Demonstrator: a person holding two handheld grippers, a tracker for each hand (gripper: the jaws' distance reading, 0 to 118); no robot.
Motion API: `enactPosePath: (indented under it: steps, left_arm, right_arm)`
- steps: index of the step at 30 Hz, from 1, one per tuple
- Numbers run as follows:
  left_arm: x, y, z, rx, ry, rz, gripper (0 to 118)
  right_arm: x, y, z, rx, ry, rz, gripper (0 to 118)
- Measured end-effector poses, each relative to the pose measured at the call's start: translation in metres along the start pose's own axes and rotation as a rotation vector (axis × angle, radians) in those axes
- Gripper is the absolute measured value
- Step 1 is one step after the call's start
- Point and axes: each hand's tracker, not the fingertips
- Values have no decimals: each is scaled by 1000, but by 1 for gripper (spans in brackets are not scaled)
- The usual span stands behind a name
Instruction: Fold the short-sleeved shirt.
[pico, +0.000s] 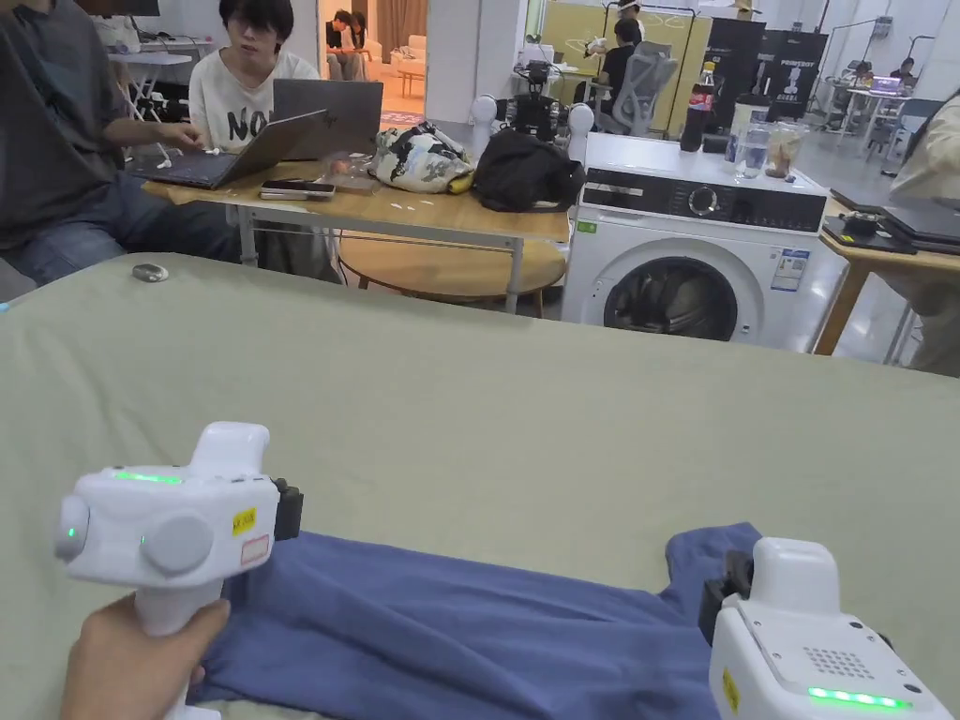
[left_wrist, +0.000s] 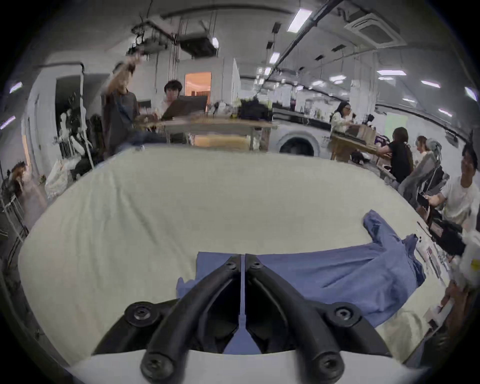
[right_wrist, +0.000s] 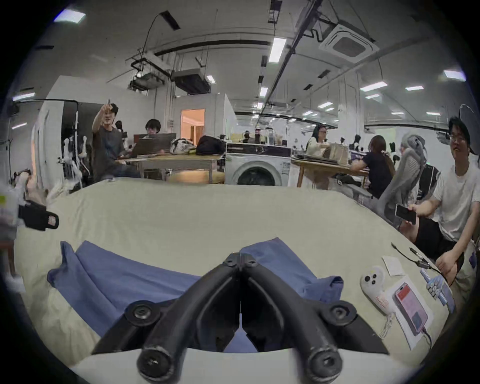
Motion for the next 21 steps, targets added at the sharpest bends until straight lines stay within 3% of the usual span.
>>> enactPosePath:
  steps: [4,5,10,11,15,18,19,21]
  left_arm:
    - [-30,36,-49,-169,13,25,0]
    - [-38,44,-64,-234,13,29,6]
    - [-60,54,-118,-379,-31,114,64]
    - [-62,53,-130,-419,-25,114,66]
    - [-52,30,-160,-561,64,13,66]
    - [-26,20,-144,-427,129,-47,64]
    - [-19,17,-141,-410,130,-75,58]
    - [-20,12,-148,-374,112,-119,35]
  right_arm:
    - [5,-3,-10,-32,3,16,0]
    - [7,-4,-13,-42,2,20,0]
    - [16,-14,-26,-92,-17,35,0]
    - [17,-16,-28,-105,-24,33,0]
    - [27,-22,-34,-145,-37,16,0]
    - [36,-22,-36,-168,-49,15,0]
    - [38,-22,-35,-171,-52,13,0]
    - [46,-20,-34,-178,-65,1,0]
